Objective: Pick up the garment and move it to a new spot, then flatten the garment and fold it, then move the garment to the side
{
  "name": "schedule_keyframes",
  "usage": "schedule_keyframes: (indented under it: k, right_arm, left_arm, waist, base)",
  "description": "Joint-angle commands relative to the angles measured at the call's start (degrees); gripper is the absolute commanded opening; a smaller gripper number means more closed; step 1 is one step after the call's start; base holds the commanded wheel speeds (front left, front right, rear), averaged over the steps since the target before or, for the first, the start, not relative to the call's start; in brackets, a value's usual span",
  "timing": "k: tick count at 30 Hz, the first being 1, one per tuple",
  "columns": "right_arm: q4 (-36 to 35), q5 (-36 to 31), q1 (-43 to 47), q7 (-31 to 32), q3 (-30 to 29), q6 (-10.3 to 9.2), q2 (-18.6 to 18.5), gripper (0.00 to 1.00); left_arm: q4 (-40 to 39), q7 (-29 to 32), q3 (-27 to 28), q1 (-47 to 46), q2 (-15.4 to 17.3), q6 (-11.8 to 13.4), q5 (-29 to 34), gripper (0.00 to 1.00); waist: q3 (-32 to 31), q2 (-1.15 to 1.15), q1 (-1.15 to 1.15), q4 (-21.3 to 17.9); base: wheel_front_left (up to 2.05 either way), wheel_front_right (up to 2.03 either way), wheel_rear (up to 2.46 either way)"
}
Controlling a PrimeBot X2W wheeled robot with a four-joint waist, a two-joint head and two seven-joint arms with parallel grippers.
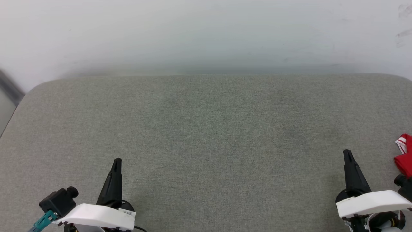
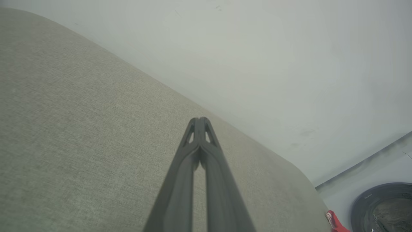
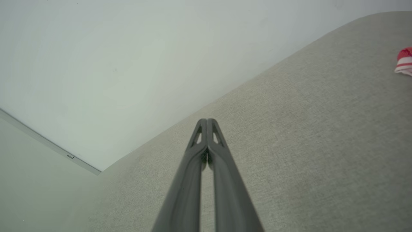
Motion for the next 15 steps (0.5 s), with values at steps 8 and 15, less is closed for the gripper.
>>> schedule_keyframes:
  k: [8, 15]
  right_arm:
    - [0.1, 8.1, -2.0, 1.8, -0.3, -0.01, 0.0, 0.0]
    - [0.6, 13.4, -2.3, 3.0, -0.5, -0.01, 0.0, 0.0]
  left_arm:
    - [0.6, 1.8, 0.8, -2.2, 0.5, -0.1, -8.0, 0.0]
    - [1.5, 3.0, 1.1, -2.8, 0.5, -0.1, -13.1, 0.0]
  waist:
    - [-0.1, 0.0, 0.0, -0.2]
    - [-0.2, 0.0, 0.0, -0.3]
  base:
    - [0.0, 0.0, 0.0]
    - [0.0, 0.0, 0.0]
